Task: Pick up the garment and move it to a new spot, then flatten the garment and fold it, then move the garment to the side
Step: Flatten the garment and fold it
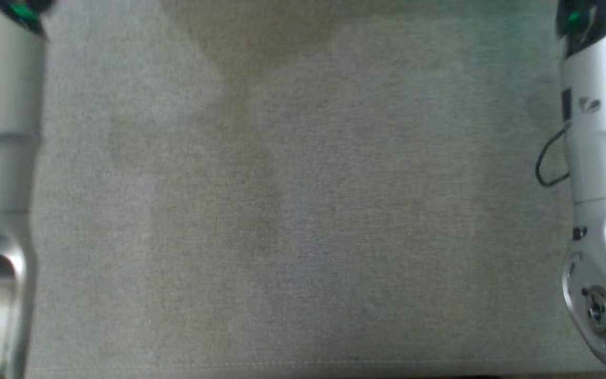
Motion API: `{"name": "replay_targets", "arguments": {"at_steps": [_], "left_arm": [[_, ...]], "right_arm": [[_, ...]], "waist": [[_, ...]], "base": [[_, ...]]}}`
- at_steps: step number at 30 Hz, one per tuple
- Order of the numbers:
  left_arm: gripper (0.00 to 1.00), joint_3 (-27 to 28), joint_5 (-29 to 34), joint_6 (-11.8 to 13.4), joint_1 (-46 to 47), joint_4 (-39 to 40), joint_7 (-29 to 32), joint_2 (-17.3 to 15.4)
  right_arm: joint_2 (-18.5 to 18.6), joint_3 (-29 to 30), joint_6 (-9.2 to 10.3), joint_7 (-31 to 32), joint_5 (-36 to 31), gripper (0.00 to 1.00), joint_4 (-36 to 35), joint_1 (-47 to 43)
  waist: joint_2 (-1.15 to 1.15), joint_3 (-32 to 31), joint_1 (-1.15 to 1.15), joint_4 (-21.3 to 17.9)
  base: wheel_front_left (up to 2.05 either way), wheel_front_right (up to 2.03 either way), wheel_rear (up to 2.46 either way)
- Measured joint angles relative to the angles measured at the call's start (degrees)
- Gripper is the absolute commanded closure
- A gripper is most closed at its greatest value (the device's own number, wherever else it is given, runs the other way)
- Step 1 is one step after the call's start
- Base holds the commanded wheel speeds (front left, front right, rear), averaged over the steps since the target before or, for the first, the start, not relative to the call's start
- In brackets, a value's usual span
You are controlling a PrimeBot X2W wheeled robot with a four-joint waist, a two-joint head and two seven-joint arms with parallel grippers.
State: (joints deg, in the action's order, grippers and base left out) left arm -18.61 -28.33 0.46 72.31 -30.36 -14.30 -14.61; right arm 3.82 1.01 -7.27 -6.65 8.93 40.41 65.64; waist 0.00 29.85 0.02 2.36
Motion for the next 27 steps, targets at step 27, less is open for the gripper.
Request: {"name": "replay_targets", "arguments": {"at_steps": [27], "left_arm": [[1.0, 9.8, 0.0, -3.4, -51.2, 20.8, -0.4, 1.8]], "right_arm": [[-0.2, -4.5, 0.0, -7.7, 11.4, 1.0, -12.7, -36.8]], "waist": [[0.0, -8.7, -0.04, -0.3]], "base": [[0.0, 0.0, 0.0]]}}
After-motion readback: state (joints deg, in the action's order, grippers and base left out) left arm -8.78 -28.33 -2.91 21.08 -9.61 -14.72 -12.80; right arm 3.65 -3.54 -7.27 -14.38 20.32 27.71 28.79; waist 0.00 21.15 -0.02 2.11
